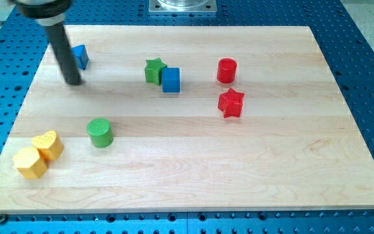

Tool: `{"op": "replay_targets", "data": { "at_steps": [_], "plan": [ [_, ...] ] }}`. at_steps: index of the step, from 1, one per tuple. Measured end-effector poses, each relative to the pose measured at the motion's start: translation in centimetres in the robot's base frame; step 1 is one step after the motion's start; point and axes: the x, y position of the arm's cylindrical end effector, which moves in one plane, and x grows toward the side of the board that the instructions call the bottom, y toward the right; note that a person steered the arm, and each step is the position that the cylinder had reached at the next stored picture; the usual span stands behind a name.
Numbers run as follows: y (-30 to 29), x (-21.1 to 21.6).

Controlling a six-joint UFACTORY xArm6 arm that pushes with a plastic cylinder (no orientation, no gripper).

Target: Move the triangle to the top left corner of the board

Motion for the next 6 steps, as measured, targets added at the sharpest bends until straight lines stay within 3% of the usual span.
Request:
{"op": "replay_targets", "data": {
  "at_steps": [4, 5, 6],
  "plan": [
    [4.9, -10.5],
    [7.6, -8.9],
    [18.9, -8.7]
  ]
}}
